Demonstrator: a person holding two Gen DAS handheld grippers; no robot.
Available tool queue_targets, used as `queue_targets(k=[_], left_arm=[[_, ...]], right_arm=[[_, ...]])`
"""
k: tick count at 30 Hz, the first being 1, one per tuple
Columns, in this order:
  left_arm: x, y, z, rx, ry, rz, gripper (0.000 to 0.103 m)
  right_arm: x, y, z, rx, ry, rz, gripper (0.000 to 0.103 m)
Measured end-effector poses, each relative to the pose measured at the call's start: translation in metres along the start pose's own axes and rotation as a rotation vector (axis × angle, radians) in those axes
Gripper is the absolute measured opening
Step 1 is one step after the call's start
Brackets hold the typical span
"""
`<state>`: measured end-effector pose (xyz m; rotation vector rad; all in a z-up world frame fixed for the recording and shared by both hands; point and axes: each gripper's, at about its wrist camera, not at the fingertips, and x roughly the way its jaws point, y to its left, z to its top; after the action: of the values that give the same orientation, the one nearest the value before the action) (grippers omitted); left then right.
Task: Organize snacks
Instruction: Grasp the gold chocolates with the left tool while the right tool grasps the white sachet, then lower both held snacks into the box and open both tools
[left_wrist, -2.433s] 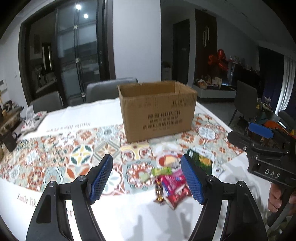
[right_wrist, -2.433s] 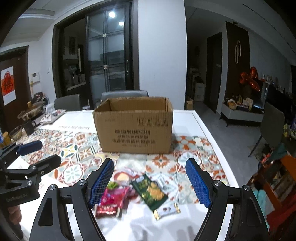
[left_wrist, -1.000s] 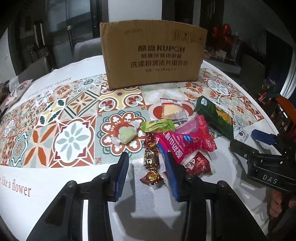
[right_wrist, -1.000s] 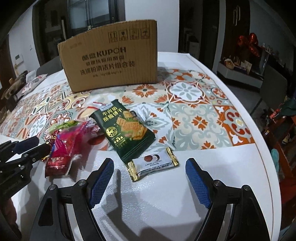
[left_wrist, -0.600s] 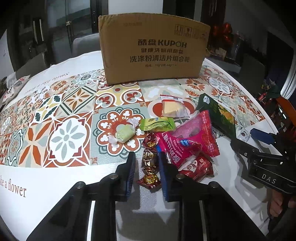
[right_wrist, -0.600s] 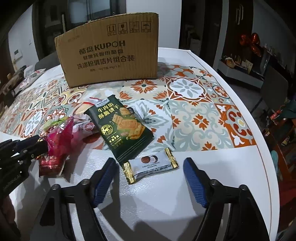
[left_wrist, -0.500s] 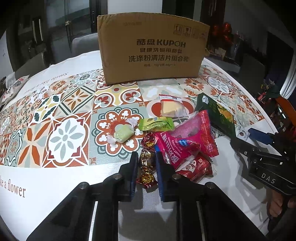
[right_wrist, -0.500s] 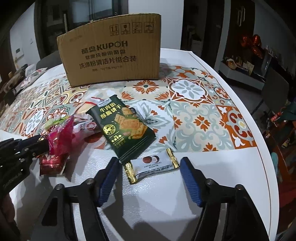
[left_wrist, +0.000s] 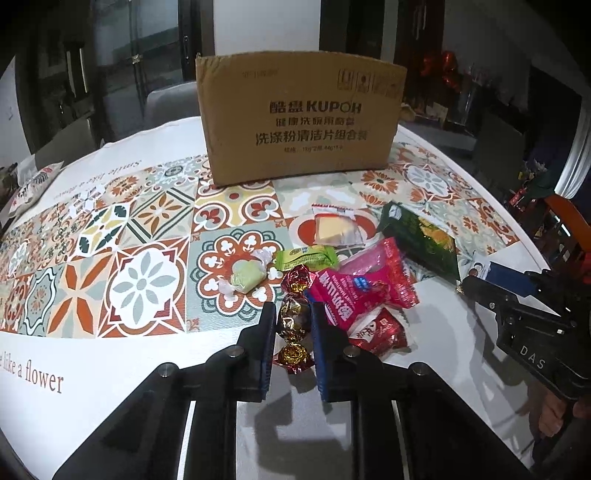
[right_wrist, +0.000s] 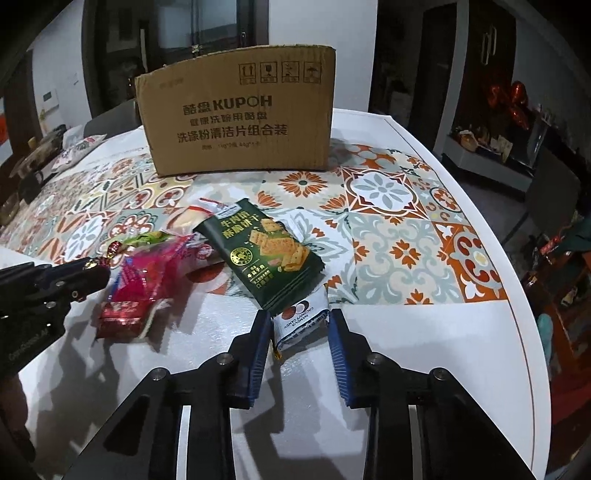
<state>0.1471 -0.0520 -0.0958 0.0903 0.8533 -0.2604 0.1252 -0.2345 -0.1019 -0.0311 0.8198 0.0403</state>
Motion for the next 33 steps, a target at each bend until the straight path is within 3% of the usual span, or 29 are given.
queue_targets(k=[17, 26, 33], left_arm=[[-0.051, -0.009, 0.017, 0.031, -0.132, -0.005, 0.020], [-0.080, -0.008, 0.054, 0.040, -0.247, -0.020, 0.020], [-0.090, 0.000, 0.098, 0.053, -0.308, -0.024, 0.020]], right_arm=[[-0.053, 0.015, 0.022, -0.027, -0.137, 0.095, 0.033], [-0.076, 0.028, 0.053, -0.059, -0.241, 0.163, 0.033], [-0.084, 0.026, 0.095, -0.052, -0.319, 0.200, 0.033]])
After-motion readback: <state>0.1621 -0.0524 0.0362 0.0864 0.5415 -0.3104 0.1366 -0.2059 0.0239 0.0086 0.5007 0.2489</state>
